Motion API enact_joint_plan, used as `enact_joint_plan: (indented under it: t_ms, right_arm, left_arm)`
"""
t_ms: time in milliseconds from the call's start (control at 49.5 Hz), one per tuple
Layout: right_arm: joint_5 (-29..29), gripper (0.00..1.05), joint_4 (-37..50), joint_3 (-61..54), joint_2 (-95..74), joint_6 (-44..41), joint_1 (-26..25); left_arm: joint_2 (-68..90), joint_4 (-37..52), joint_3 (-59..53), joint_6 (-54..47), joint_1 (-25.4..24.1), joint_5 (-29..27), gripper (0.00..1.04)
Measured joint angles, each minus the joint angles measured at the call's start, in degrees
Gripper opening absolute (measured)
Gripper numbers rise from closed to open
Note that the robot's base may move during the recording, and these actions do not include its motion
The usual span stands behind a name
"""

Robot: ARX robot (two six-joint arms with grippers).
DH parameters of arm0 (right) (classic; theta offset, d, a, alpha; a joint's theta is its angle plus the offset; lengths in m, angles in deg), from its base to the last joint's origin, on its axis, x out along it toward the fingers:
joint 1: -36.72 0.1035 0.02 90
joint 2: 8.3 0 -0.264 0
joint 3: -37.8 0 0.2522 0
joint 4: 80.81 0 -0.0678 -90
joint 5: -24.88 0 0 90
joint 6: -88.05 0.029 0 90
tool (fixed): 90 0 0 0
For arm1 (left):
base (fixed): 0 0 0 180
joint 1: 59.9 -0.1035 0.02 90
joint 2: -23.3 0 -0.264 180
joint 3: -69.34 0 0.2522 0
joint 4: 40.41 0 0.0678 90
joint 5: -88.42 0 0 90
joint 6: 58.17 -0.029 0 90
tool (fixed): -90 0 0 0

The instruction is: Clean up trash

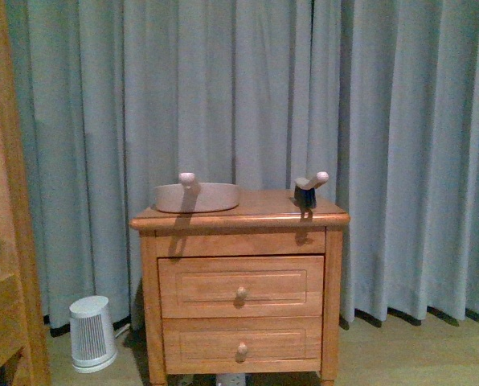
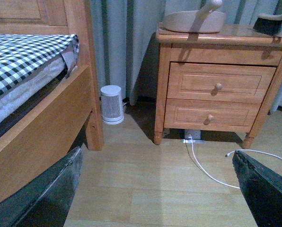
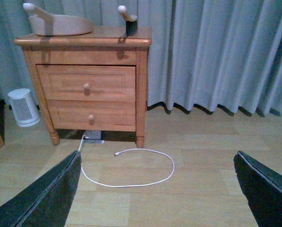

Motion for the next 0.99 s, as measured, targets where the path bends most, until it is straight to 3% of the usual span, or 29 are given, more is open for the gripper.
enact_joint_plan:
  t_ms: [991]
  right_arm:
    - [0.0, 0.97, 0.0, 0.0, 0.0, 0.0, 0.0]
  left_arm:
    - [0.0, 0.0, 0.0, 0.0, 0.0, 0.0, 0.97]
